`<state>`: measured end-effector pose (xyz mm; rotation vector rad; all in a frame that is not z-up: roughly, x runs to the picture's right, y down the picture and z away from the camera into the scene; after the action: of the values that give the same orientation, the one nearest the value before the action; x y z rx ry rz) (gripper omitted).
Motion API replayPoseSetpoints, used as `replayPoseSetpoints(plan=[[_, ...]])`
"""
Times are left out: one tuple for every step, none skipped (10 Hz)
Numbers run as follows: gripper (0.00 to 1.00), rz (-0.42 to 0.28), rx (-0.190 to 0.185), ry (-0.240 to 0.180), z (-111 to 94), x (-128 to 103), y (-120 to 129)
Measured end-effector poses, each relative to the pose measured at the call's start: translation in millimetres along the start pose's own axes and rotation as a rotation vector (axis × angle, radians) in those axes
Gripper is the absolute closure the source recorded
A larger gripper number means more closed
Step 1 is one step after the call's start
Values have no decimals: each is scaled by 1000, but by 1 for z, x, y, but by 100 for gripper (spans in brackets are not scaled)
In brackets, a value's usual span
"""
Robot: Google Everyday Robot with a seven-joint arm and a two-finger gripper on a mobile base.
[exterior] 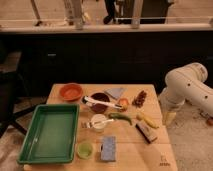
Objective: Place fork in table surface
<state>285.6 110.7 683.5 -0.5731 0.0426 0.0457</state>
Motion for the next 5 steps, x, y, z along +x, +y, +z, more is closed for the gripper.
replayPoseSetpoints(plan=[[20,-1,0,7,1,1,0],[20,-10,0,27,3,-4,-1],[20,-25,4,37,6,-17,-3],[20,-38,6,38,7,-28,-3],[20,-61,10,35,8,-41,-1]])
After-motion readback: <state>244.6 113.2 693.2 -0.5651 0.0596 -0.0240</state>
